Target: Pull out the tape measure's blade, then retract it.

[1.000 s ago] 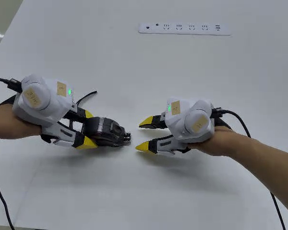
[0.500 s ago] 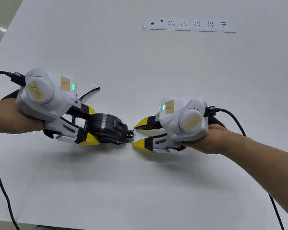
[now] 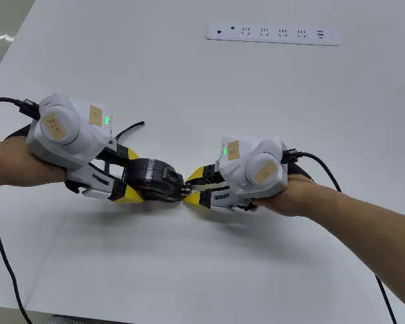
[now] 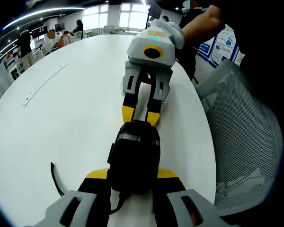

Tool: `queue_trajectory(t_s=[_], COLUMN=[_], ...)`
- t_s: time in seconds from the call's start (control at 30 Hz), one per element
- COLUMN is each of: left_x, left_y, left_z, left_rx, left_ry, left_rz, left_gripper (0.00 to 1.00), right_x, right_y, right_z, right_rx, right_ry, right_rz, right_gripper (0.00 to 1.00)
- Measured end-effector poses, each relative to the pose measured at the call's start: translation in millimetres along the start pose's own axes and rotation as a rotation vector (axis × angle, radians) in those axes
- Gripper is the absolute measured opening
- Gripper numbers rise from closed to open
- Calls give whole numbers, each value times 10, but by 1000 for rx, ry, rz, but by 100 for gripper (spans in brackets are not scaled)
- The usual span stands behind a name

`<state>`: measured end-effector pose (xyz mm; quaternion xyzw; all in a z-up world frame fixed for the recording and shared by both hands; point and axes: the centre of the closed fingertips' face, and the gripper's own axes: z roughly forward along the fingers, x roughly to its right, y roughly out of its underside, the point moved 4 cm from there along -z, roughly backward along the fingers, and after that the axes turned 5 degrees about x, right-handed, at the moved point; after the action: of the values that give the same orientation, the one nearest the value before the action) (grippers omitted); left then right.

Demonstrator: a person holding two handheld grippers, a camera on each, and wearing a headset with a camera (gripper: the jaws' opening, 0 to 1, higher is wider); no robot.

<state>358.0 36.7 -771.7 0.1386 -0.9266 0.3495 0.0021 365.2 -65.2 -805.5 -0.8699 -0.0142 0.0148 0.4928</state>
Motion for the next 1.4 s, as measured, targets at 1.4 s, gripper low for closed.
queue_trajectory(t_s=[1.4], left_x=[16], left_y=[25], left_z=[6], left_rx=[12], left_ry=[6], left_rz=[-1], left_gripper=[31], right_x=[-10], right_y=[-3], right_z=[-31], right_rx=[-51], right_ry=[-5], right_rz=[-50], right_gripper=[11])
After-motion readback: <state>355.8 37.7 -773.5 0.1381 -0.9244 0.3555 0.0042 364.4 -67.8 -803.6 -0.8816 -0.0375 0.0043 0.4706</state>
